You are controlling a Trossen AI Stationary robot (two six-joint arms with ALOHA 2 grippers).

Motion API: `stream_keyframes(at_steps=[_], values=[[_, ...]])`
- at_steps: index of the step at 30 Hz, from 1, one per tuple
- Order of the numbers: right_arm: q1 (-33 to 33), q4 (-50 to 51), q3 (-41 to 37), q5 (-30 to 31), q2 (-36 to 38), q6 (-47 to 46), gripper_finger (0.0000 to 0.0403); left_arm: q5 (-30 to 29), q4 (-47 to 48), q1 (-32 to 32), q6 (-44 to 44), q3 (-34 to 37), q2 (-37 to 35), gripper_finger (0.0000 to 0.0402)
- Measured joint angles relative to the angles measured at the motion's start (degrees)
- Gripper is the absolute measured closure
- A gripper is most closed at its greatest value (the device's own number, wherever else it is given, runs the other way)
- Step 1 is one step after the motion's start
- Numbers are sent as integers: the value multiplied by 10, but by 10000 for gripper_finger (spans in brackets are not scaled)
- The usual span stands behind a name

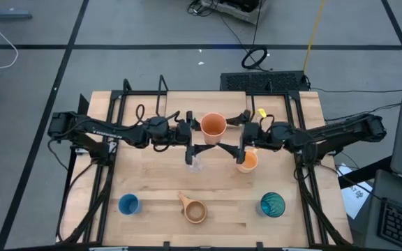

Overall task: Stack small to large cups/mugs on shelf
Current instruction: Put the light orange cup on the shelf

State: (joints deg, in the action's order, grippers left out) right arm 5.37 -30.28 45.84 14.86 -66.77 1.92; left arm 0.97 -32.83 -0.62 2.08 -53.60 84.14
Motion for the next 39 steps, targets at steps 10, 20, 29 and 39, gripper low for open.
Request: stream_keyframes(at_steps=[10, 20, 29, 39], values=[[10, 279, 70, 19, 96, -75, 10, 4, 23, -2, 3, 1, 0, 123], [62, 589, 344, 62, 21, -83, 21, 2, 26, -1, -7, 12, 0, 123], [64, 800, 569, 45, -114, -81, 26, -11, 42, -1, -13, 12, 0, 123], [68, 973, 755, 27, -247, -28, 26, -26, 91, 0, -14, 13, 0, 123]])
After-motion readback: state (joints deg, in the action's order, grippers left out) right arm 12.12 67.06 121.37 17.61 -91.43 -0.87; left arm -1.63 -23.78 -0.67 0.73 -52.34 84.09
